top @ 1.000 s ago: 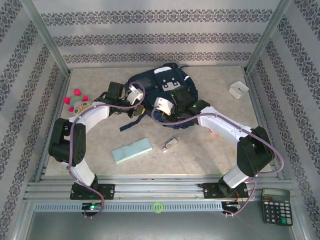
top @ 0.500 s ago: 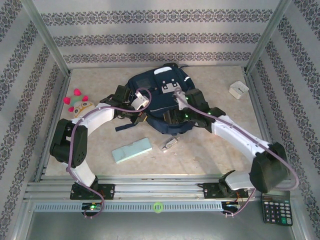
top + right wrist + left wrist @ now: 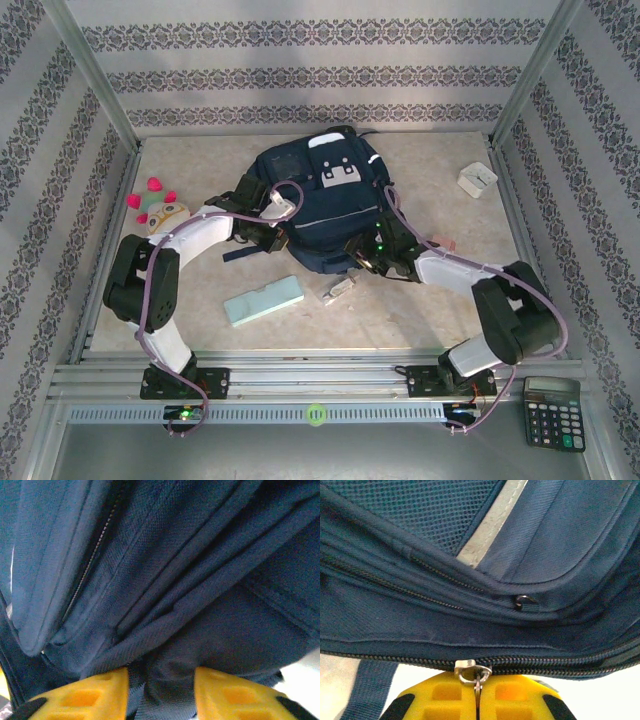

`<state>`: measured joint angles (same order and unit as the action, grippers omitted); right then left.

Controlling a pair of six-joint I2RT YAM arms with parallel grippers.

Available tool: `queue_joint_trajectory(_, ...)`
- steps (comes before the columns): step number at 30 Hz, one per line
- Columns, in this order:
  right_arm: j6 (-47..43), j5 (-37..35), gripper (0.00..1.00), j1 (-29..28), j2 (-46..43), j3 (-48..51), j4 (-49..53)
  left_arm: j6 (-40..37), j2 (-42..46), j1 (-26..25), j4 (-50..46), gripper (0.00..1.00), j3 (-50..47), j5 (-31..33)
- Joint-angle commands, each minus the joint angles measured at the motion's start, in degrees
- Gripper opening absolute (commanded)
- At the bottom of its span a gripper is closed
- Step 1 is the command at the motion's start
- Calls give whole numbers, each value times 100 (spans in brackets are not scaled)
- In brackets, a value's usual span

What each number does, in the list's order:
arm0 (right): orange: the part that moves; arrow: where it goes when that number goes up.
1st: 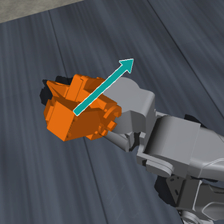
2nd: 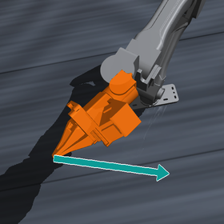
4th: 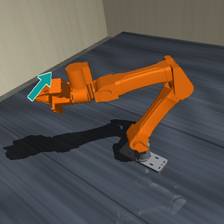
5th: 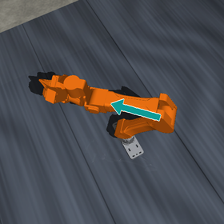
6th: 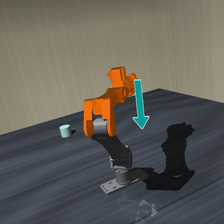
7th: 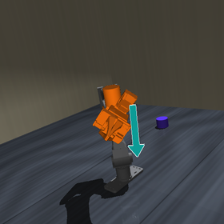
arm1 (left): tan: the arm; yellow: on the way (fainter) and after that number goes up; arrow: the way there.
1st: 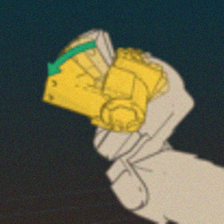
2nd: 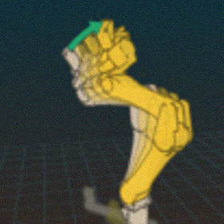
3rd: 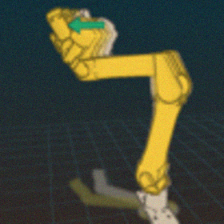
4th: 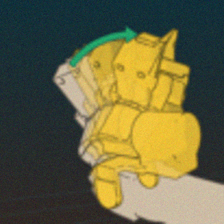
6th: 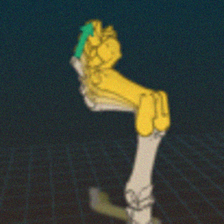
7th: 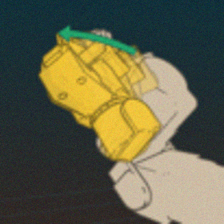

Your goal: Pack the student bag

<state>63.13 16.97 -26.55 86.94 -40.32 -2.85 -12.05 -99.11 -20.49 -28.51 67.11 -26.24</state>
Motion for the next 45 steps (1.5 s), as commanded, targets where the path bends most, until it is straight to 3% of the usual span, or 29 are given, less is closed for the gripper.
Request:
queue_joint_trajectory(1, 487, -109, 33, -129, 212, -69, -981, 383, -70, -338, -330, 3, 218, -323)
queue_joint_trajectory(12, 534, -387, 26, -224, 700, -445, -1341, 1345, -372, -1420, 223, 9, 632, -1149)
queue_joint_trajectory(15, 428, -376, 26, -113, 764, -559, -1351, 1541, -339, -1561, 496, 15, 621, -1339)
queue_joint_trajectory(19, 52, -337, 27, 101, 660, -620, -1173, 1261, -170, -1513, 363, 32, 658, -971)
queue_joint_trajectory(24, -991, -19, 44, 532, 383, -767, -655, 737, 232, -1038, 74, 58, 731, -880)
queue_joint_trajectory(27, -1839, 86, 49, 837, 103, -1006, 144, 172, 569, -571, 199, 63, 588, -1226)
queue_joint_trajectory(30, -2630, 47, 52, 980, -196, -1319, 1079, -1252, 740, -246, 42, 64, 492, -1630)
queue_joint_trajectory(33, -3246, 104, 52, 903, -526, -1453, 1670, -3132, 738, -241, -211, 66, 330, -1411)
queue_joint_trajectory(37, -3574, 214, 53, 397, -1003, -1343, 1974, -4446, 318, -236, -418, 65, 361, -880)
queue_joint_trajectory(40, -3562, 214, 54, 26, -1256, -1152, 1860, -4824, 29, -240, -361, 65, 310, -415)
queue_joint_trajectory(45, -3057, 512, 53, -179, -1072, -1336, 1839, -4785, 43, -239, 499, 64, -255, -148)
